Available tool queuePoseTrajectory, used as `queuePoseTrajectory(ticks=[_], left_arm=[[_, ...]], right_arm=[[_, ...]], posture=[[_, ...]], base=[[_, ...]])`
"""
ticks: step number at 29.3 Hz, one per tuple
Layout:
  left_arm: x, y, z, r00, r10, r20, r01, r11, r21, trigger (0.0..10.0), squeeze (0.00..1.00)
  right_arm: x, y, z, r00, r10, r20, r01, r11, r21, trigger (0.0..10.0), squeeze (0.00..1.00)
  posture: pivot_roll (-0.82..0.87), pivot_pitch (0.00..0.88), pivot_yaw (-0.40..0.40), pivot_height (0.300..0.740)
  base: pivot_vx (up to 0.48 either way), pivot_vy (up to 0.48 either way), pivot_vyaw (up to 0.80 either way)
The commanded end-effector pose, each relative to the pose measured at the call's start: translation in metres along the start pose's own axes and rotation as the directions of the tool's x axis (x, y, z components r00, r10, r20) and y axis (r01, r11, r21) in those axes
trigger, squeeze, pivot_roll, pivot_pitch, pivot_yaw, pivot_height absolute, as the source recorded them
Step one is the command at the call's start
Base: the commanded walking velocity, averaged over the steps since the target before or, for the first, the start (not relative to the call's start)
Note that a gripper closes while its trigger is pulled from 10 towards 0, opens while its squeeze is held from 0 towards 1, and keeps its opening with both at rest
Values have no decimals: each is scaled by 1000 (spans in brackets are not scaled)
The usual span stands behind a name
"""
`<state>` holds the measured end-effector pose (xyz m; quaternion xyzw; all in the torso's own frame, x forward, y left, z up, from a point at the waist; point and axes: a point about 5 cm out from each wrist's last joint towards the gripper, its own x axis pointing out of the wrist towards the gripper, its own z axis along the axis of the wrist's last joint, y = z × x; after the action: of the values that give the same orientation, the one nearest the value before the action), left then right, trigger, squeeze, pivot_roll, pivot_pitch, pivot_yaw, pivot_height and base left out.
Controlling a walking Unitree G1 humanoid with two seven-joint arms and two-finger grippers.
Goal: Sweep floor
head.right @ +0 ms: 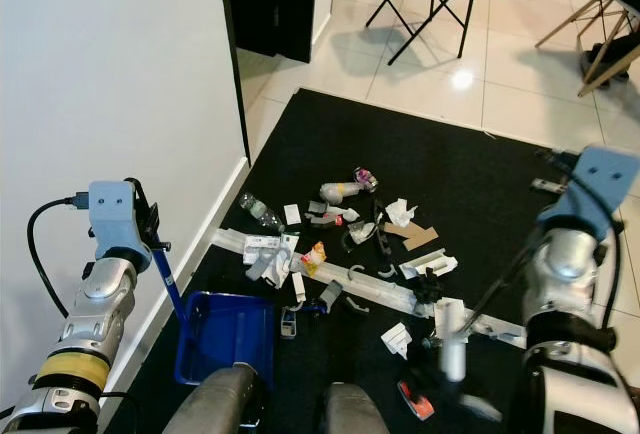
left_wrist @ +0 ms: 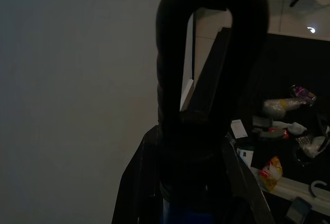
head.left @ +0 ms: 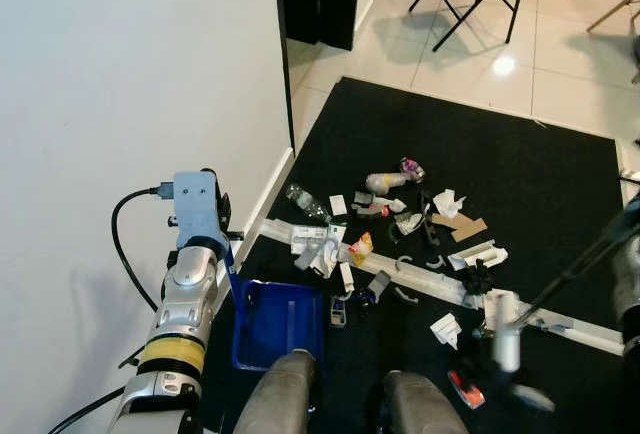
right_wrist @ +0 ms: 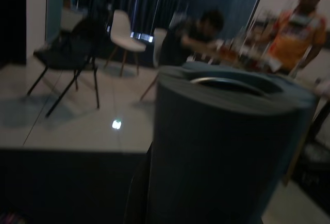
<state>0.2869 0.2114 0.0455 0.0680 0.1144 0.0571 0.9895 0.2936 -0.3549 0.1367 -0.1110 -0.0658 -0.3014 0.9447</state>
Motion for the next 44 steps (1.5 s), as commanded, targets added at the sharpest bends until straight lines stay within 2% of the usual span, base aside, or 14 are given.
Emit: queuePoseTrajectory(ticks=[1,4,5,11,12,17,20,22,27,29,33,41,43,44], left_arm=[[2,1,2,1000,3,17,-3,999,38,10000,0],[4,3,8,998,29,58,-29,1000,4,10000,0],[5,6,11,992,82,91,-80,996,-31,10000,0],[5,9,11,987,130,93,-119,986,-118,10000,0],[5,8,15,985,127,114,-110,984,-139,10000,0],[7,9,22,982,110,153,-94,989,-110,10000,0],[6,6,15,986,78,148,-68,995,-66,10000,0],[2,1,-1,993,65,98,-59,996,-60,10000,0],[-5,-5,-19,998,49,46,-48,998,-34,10000,0],[-11,-8,-28,998,48,32,-49,999,10,10000,0],[-14,-7,-31,997,66,29,-67,997,40,10000,0],[-16,-16,-37,1000,-20,3,20,997,70,10000,0],[-16,-15,-37,1000,-14,5,14,997,73,10000,0],[-17,-13,-37,1000,-10,7,9,997,76,10000,0]], right_arm=[[7,-4,18,996,-13,87,11,1000,20,10000,0],[7,-2,18,996,-1,85,-1,1000,18,10000,0],[5,4,15,997,20,76,-23,999,30,10000,0],[1,20,12,995,68,66,-72,996,50,10000,0],[-2,32,10,993,102,57,-105,993,61,10000,0],[-3,45,11,989,140,53,-144,987,76,10000,0],[-3,50,11,987,154,53,-158,984,81,10000,0],[-4,54,12,985,165,54,-169,982,84,10000,0],[-4,56,14,983,173,61,-178,980,88,10000,0],[-5,56,13,981,186,60,-191,978,81,10000,0],[-6,54,11,980,193,55,-197,978,74,10000,0],[-8,53,6,981,189,32,-191,980,61,10000,0],[-10,43,0,990,141,8,-142,990,29,10000,0],[-12,31,-5,996,93,-12,-93,996,-2,10000,0]], posture=[[-15,20,-12,740],[-18,20,-13,740],[-19,19,-17,740],[-28,18,-25,740],[-22,17,-33,740],[-19,16,-41,740],[-20,20,-51,740],[-25,35,-52,740],[-39,60,-53,740],[-45,79,-56,740],[-46,87,-59,740],[-28,99,-53,740],[-23,108,-50,740],[-26,112,-49,740]], base=[[0,0,0],[0,0,0],[0,0,0],[0,0,0],[0,0,0],[0,0,0],[0,0,0],[0,0,0],[0,0,0],[0,0,0],[0,0,0],[0,0,0],[0,0,0],[0,0,0]])
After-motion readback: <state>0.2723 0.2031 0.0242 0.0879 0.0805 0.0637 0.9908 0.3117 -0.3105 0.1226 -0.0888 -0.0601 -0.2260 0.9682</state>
